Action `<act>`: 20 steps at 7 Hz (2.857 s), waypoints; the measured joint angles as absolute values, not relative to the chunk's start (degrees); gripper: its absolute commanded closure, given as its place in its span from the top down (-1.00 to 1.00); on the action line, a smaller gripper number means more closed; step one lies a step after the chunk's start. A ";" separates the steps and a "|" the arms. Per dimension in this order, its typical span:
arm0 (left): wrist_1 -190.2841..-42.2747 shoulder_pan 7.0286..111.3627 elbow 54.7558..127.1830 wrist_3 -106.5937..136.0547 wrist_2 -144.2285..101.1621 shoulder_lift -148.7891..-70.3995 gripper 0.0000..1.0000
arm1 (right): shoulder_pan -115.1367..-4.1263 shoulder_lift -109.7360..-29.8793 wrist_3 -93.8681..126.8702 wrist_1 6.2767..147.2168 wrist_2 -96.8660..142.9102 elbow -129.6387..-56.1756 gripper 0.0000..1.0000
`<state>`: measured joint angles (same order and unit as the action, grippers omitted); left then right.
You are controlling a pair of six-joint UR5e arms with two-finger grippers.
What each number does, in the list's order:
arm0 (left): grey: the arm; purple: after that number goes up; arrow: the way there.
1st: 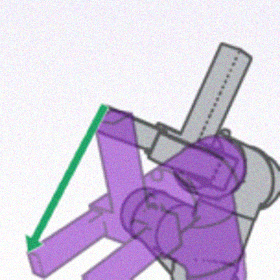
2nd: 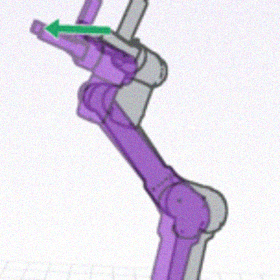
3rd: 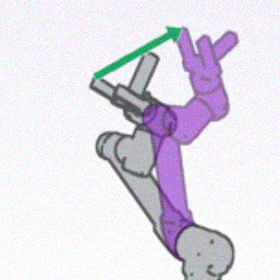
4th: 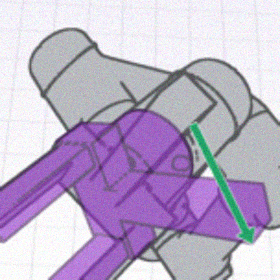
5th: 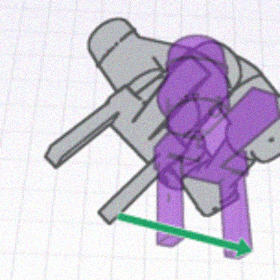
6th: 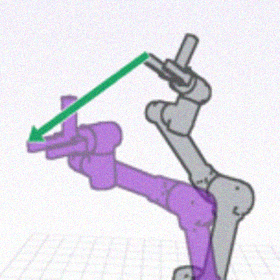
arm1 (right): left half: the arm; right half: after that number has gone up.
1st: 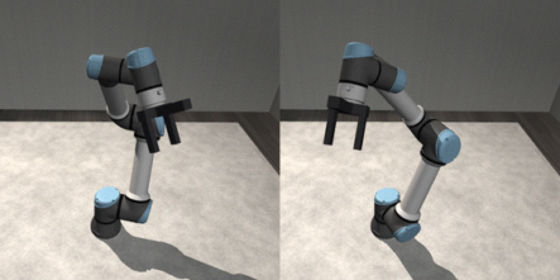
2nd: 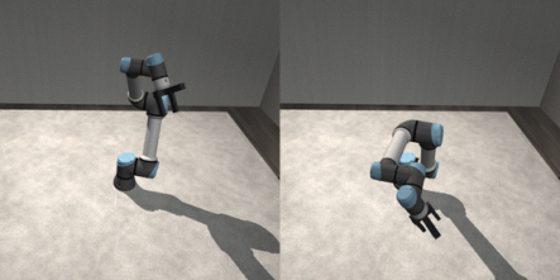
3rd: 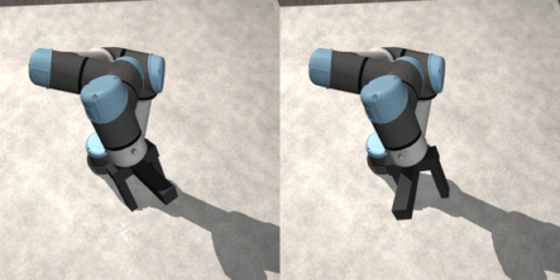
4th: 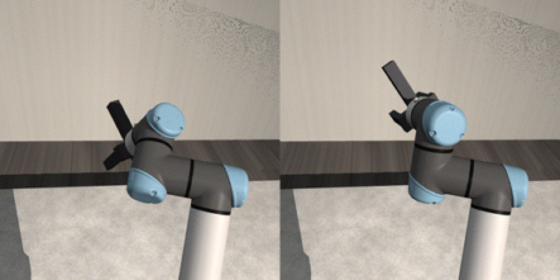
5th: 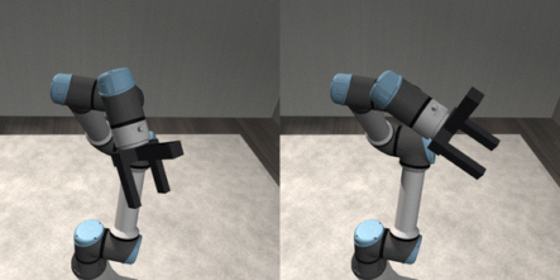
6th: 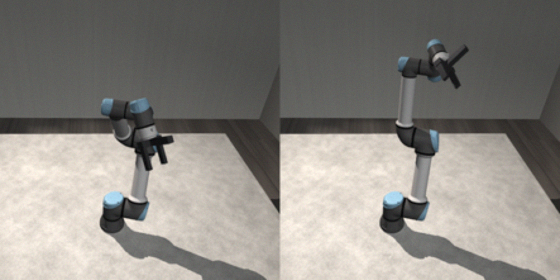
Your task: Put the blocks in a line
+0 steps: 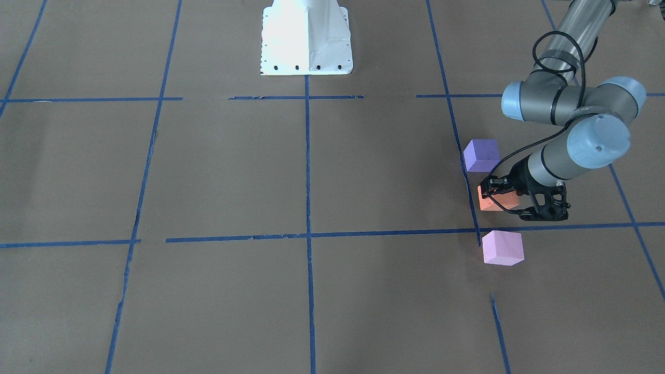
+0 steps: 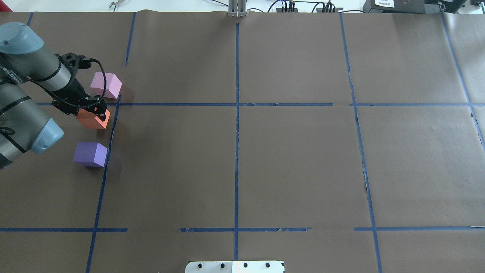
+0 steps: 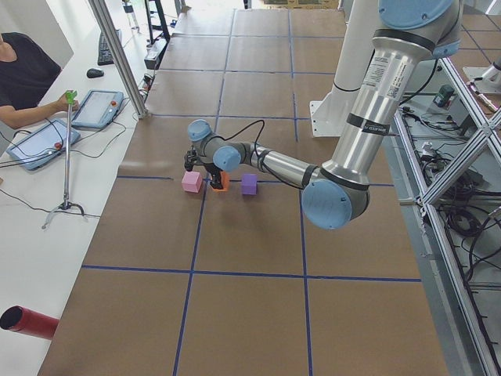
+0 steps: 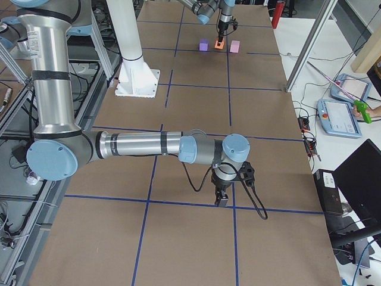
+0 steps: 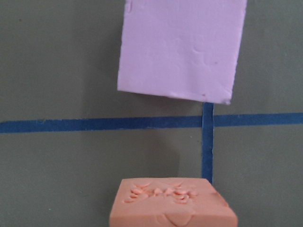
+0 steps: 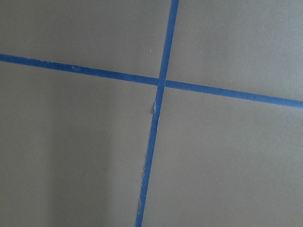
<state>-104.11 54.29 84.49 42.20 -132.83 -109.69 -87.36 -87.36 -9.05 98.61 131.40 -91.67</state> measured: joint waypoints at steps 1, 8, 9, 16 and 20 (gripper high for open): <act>-104.80 54.26 84.31 42.05 -132.79 -109.41 1.00 | -87.36 -87.36 -9.07 98.61 131.40 -91.67 1.00; -105.01 55.89 86.15 42.24 -133.56 -109.75 1.00 | -87.38 -87.36 -9.08 98.61 131.40 -91.68 1.00; -103.95 57.90 88.18 41.52 -133.73 -109.61 1.00 | -87.38 -87.36 -9.06 98.61 131.40 -91.68 1.00; -89.34 85.94 90.27 -8.71 -133.32 -100.35 1.00 | -87.37 -87.36 -9.05 98.61 131.40 -91.67 1.00; -95.16 91.98 80.37 -13.25 -133.66 -95.92 1.00 | -87.36 -87.36 -9.08 98.61 131.40 -91.67 1.00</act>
<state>-95.16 91.98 80.37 -13.25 -133.66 -95.92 -87.36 -87.36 -9.08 98.61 131.40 -91.67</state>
